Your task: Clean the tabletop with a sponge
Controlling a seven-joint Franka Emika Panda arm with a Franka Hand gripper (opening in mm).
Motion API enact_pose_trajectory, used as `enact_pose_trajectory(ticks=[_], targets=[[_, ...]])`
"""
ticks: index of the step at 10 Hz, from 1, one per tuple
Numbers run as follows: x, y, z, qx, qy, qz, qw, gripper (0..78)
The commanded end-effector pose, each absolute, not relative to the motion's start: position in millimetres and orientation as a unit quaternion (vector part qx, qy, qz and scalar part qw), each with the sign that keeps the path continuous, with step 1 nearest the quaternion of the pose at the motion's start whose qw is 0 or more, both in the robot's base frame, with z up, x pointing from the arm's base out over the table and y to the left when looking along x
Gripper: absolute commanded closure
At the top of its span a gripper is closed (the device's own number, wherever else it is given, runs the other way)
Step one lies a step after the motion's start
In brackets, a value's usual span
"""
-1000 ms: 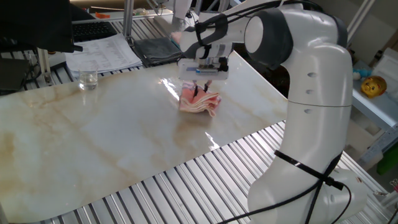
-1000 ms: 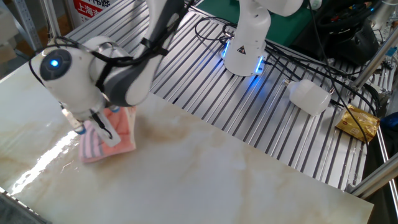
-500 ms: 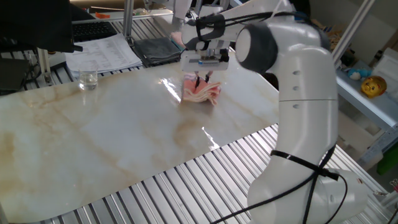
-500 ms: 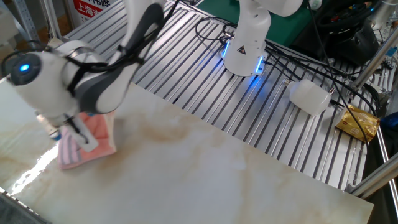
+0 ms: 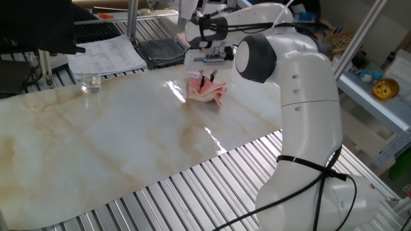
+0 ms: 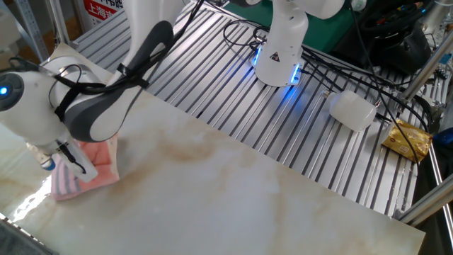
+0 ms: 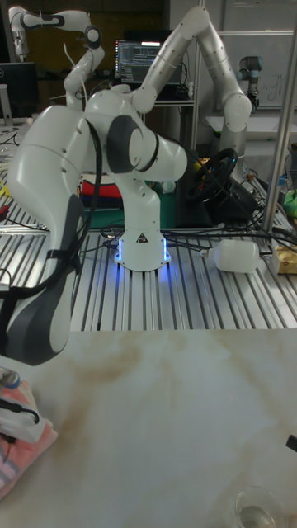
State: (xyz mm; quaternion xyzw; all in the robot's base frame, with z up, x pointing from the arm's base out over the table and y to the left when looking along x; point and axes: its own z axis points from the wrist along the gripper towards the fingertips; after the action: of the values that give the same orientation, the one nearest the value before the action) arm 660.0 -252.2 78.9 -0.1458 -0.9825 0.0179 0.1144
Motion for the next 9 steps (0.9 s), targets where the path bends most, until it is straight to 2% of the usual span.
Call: enact_pose_trajectory(ticks=[1, 4, 9], targets=[[674, -198, 85, -0.183, -0.979, 0.002, 0.089, 76.4], [665, -174, 90, -0.201, -0.976, -0.013, 0.08, 76.4], [641, -144, 105, -0.223, -0.97, -0.014, 0.098, 76.4]])
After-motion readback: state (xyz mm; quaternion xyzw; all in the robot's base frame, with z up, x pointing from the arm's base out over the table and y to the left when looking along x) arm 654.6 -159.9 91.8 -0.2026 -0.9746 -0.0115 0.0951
